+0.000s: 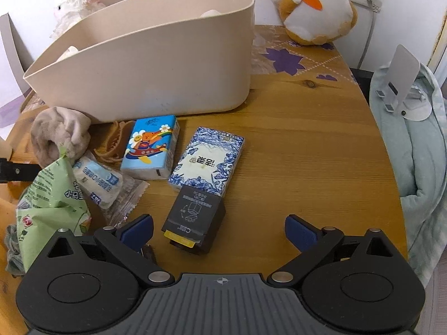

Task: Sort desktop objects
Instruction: 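Grasp the orange bottle with the left tool while the right grasps the black box, then lift the bottle and box over the basket and open both tools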

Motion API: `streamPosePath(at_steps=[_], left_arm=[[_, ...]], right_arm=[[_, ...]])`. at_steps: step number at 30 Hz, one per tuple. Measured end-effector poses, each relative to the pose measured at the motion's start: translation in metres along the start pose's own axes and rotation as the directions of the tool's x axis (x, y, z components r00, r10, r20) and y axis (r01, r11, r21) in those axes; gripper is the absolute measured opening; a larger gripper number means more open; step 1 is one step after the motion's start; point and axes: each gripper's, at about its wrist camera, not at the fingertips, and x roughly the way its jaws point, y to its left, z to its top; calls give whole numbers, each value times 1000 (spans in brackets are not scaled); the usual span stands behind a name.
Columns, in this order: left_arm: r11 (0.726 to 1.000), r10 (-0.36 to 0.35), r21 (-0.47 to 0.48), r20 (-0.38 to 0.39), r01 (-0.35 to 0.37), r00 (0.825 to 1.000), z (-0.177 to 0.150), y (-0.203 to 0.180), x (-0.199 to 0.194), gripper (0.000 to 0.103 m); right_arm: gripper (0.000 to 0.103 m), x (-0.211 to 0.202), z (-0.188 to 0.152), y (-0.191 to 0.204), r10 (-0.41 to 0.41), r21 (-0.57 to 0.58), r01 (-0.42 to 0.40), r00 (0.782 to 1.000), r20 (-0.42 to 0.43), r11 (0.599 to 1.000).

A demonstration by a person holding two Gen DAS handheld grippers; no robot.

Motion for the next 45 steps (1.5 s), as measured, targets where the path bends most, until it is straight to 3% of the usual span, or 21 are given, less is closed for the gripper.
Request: streamPosePath(at_steps=[12,18,22,24,26,28,38,45], left_arm=[[1000,8,28,-21,-7,1000,-13,-3,11,84],[999,12,50,-21,-11,1000,-17,-4,14,84],[999,1,44,-18,-1,1000,-17,-2,13,83],[999,7,48,-18,-6,1000,-18,-4,12,83],[999,10,53,-16,-10,1000,-19,-4,11,83],[998,6,55,-15,-5,1000,-21,-4,10,83],[999,-1,48,12,0,1000,-21,0,-5,83],[998,-3,58,64,0,998,-8,6,-23,83]], right_arm=[[94,6,0,3,-10,-28,10,1000,-3,1000],[86,5,0,3,5,-44,-4,1000,8,999],[71,3,1,3,12,-58,-11,1000,21,998],[58,2,1,2,18,-63,-17,999,26,998],[37,0,0,3,30,-77,-27,999,28,997],[29,-1,-1,3,31,-94,-29,999,24,995],[29,-16,-2,-1,84,-41,-83,996,31,996],[29,-36,15,-4,107,-35,-104,991,78,994]])
